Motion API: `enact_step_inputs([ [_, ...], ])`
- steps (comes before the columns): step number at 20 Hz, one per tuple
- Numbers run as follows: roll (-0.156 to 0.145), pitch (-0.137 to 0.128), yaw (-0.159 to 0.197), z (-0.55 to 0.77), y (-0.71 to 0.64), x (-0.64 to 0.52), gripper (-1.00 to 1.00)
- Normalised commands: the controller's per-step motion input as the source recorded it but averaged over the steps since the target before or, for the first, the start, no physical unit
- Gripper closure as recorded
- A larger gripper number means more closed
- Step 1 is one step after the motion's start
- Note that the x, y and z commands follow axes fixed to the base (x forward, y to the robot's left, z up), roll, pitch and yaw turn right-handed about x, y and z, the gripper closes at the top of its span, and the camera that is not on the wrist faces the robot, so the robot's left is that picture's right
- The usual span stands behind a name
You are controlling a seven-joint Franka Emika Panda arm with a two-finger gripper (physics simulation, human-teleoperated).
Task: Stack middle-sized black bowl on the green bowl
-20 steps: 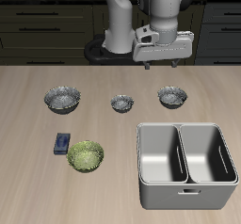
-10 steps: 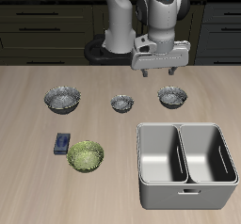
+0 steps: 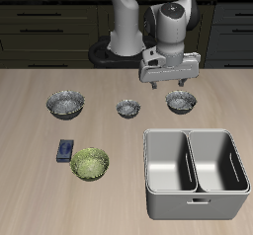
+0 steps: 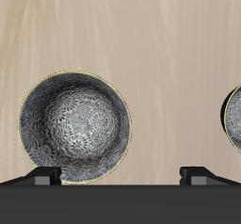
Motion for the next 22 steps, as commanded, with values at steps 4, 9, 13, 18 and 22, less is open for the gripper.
enact_step_inputs([
  [4, -0.012, 0.010, 0.006, -0.23, -0.03, 0.08, -1.00],
  [9, -0.004, 0.029, -0.001, -0.16, -0.02, 0.04, -1.00],
  [13, -0.003, 0.030, -0.005, -0.16, 0.00, 0.04, -1.00],
  [18, 0.004, 0.029, 0.000, -0.10, 0.03, 0.01, -1.00],
  [22, 0.005, 0.022, -0.001, -0.13, 0.00, 0.02, -1.00],
])
